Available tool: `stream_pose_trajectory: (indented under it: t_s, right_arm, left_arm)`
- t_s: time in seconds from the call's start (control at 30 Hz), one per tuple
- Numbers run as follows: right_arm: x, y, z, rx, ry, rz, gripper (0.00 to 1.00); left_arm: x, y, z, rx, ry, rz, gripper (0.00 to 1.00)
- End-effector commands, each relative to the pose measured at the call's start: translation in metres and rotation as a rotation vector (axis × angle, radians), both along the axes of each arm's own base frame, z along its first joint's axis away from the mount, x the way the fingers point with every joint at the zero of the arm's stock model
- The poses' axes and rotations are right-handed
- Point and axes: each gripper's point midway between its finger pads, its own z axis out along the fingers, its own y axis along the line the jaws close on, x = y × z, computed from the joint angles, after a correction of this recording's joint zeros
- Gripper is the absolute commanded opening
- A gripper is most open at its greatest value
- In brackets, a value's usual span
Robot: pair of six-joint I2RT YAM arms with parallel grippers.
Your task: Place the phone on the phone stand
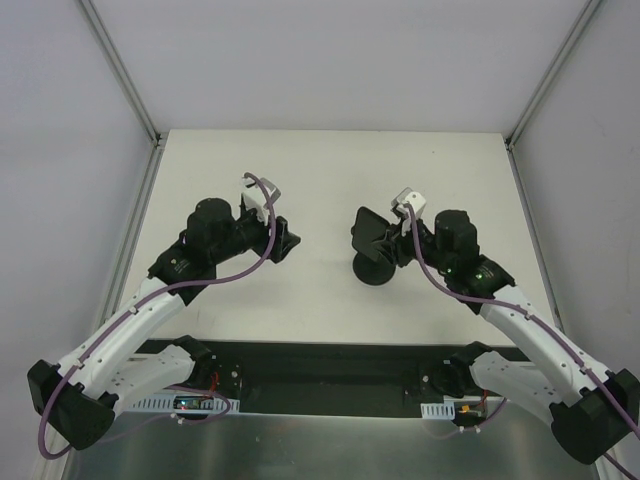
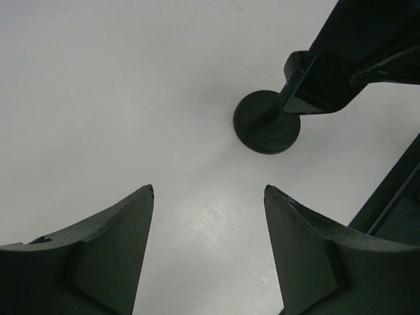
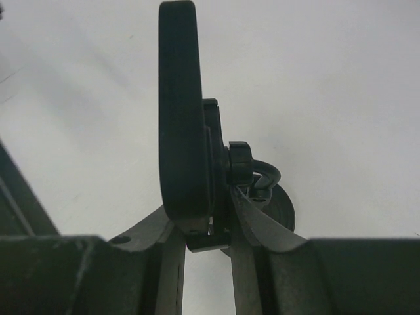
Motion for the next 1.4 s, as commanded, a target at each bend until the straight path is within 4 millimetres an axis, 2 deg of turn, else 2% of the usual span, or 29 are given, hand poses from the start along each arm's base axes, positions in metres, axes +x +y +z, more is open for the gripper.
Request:
stream_pose_trajectory:
  t_s: [0.0,0.1,0.17,0.2,0.23,0.27,0.33,0.4,0.43,0.47,0.5,0.6,0.63,0.73,0.9,0.97,1.07,1.17,1.2,1.23,1.37]
  right_arm:
    - [-0.041,0.027,0.024,0.031,-0.047,0.355,0.0]
    - [-0.039,0.025,0.016,0.012,-0.021,0.344,0.06]
    - [-0.035,0.021,0.012,-0.011,-0.011,0.321,0.17]
    - [-0.033,0.02,0.011,-0.02,-0.009,0.318,0.26]
    - [-0.032,0.019,0.009,-0.025,0.0,0.312,0.47]
    - [-0.032,0.018,0.009,-0.028,0.011,0.3,0.52]
    - [-0.024,0.011,0.008,-0.031,0.014,0.22,0.62]
    - [-0.02,0.002,0.007,-0.032,0.009,0.143,0.69]
    - [-0.017,0.0,0.007,0.003,0.031,0.093,0.76]
    - [-0.016,-0.002,0.005,0.014,0.038,0.066,0.78]
    - [-0.018,-0.007,-0.007,0.017,0.063,0.034,0.8]
    - [-0.017,-0.009,-0.016,0.065,0.101,-0.031,0.86]
    - [-0.016,-0.012,-0.025,0.062,0.113,-0.056,0.87]
    - [-0.008,-0.024,-0.033,0.062,0.124,-0.164,0.87]
    - [0.003,-0.042,-0.037,0.034,0.126,-0.289,0.87]
    - [0.006,-0.055,-0.041,-0.006,0.128,-0.357,0.86]
    - [0.006,-0.064,-0.043,-0.022,0.121,-0.401,0.85]
    - [0.004,-0.066,-0.04,-0.044,0.107,-0.384,0.79]
    - [0.007,-0.07,-0.035,-0.051,0.096,-0.41,0.77]
    - [0.005,-0.077,-0.04,-0.083,0.112,-0.44,0.73]
    - [0.008,-0.102,-0.035,-0.131,0.103,-0.57,0.7]
  left_arm:
    - [-0.005,-0.006,0.019,-0.057,-0.054,-0.047,0.66]
    - [-0.007,-0.006,0.021,-0.064,-0.06,-0.058,0.66]
    - [-0.011,-0.011,0.021,-0.081,-0.051,-0.087,0.67]
    - [-0.013,-0.016,0.019,-0.087,-0.039,-0.115,0.67]
    - [-0.015,-0.022,0.021,-0.104,-0.036,-0.148,0.67]
    - [-0.026,-0.031,0.021,-0.13,-0.011,-0.226,0.66]
    - [-0.031,-0.04,0.018,-0.147,0.027,-0.288,0.66]
    - [-0.034,-0.044,0.017,-0.153,0.045,-0.316,0.66]
    - [-0.033,-0.044,0.017,-0.151,0.044,-0.31,0.66]
    - [-0.031,-0.042,0.016,-0.149,0.042,-0.295,0.66]
    - [-0.031,-0.041,0.017,-0.148,0.036,-0.289,0.66]
    - [-0.032,-0.041,0.02,-0.152,0.026,-0.292,0.67]
    - [-0.032,-0.041,0.02,-0.152,0.027,-0.293,0.67]
    - [-0.03,-0.04,0.017,-0.146,0.032,-0.281,0.67]
    - [-0.026,-0.036,0.016,-0.139,0.021,-0.245,0.66]
    - [-0.026,-0.035,0.016,-0.136,0.013,-0.237,0.66]
    - [-0.026,-0.034,0.018,-0.138,0.007,-0.233,0.66]
    - [-0.025,-0.034,0.018,-0.137,0.008,-0.236,0.66]
    - [-0.025,-0.035,0.016,-0.136,0.014,-0.237,0.66]
    - [-0.025,-0.035,0.016,-0.137,0.015,-0.237,0.66]
    - [-0.025,-0.036,0.014,-0.135,0.023,-0.237,0.66]
